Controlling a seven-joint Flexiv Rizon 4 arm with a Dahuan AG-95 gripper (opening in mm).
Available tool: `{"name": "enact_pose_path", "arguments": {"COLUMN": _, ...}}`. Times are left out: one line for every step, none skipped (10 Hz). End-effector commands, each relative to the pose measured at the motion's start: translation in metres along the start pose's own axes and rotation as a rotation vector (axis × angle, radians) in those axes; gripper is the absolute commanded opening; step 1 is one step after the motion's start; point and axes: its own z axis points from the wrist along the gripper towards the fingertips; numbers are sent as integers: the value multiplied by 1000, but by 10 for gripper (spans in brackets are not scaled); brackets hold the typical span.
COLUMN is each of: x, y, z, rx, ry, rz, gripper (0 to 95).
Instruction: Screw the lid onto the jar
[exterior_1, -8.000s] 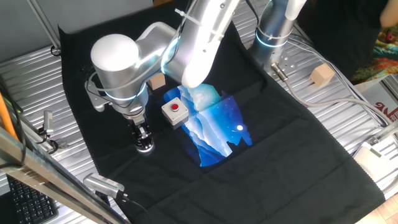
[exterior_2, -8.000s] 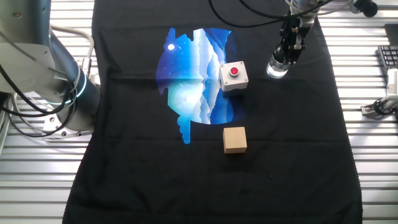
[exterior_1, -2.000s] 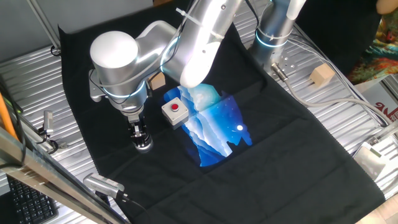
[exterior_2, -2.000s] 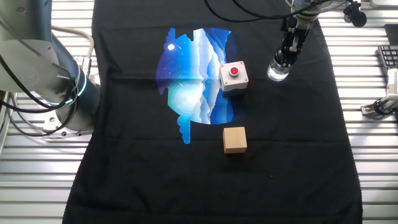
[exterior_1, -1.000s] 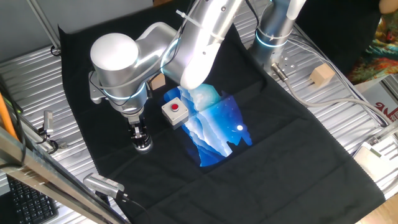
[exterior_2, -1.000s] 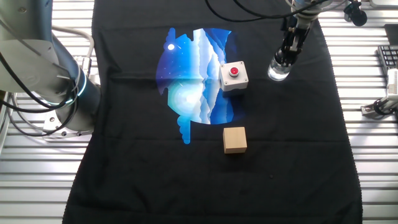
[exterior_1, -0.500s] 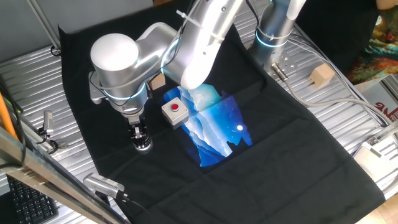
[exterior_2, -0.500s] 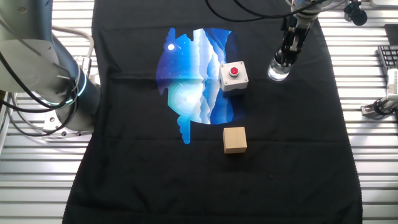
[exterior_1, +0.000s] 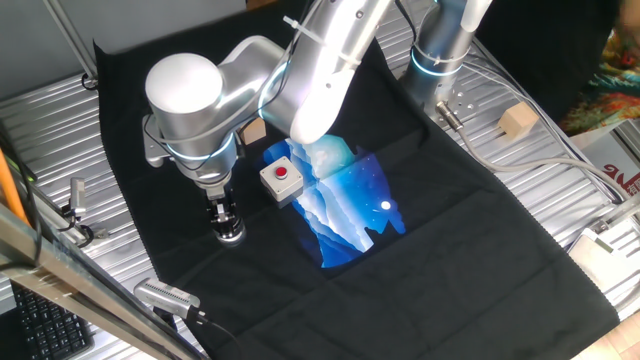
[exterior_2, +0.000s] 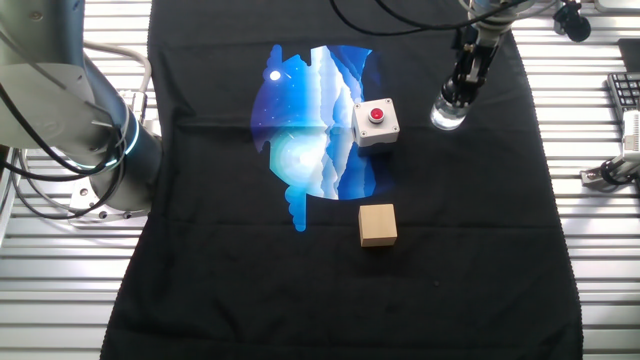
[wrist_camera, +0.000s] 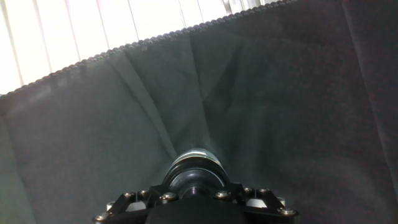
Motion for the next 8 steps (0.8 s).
{"name": "enact_pose_path", "arguments": {"x": 0, "y": 0, "z": 0, "rx": -2, "ry": 0, "rz": -10, "gripper": 190}}
{"name": "enact_pose_path", "arguments": {"x": 0, "y": 0, "z": 0, "rx": -3, "ry": -1, "rz": -18, "gripper": 380}}
{"name": "enact_pose_path", "arguments": {"x": 0, "y": 0, "z": 0, "rx": -4, "ry": -1, "rz": -23, "gripper": 380}}
{"name": "enact_pose_path", "arguments": {"x": 0, "y": 0, "z": 0, "rx": -5, "ry": 0, "rz": -25, "gripper": 380}}
{"name": "enact_pose_path", "arguments": {"x": 0, "y": 0, "z": 0, "rx": -5, "ry": 0, "rz": -35, "gripper": 570}}
{"name": "enact_pose_path", "arguments": {"x": 0, "y": 0, "z": 0, "rx": -5, "ry": 0, "rz": -41, "gripper": 570}}
{"name": "enact_pose_path", "arguments": {"x": 0, "y": 0, "z": 0, "rx": -5, "ry": 0, "rz": -42, "gripper": 570}}
{"name": "enact_pose_path", "arguments": {"x": 0, "y": 0, "z": 0, "rx": -6, "ry": 0, "rz": -42, "gripper": 570}}
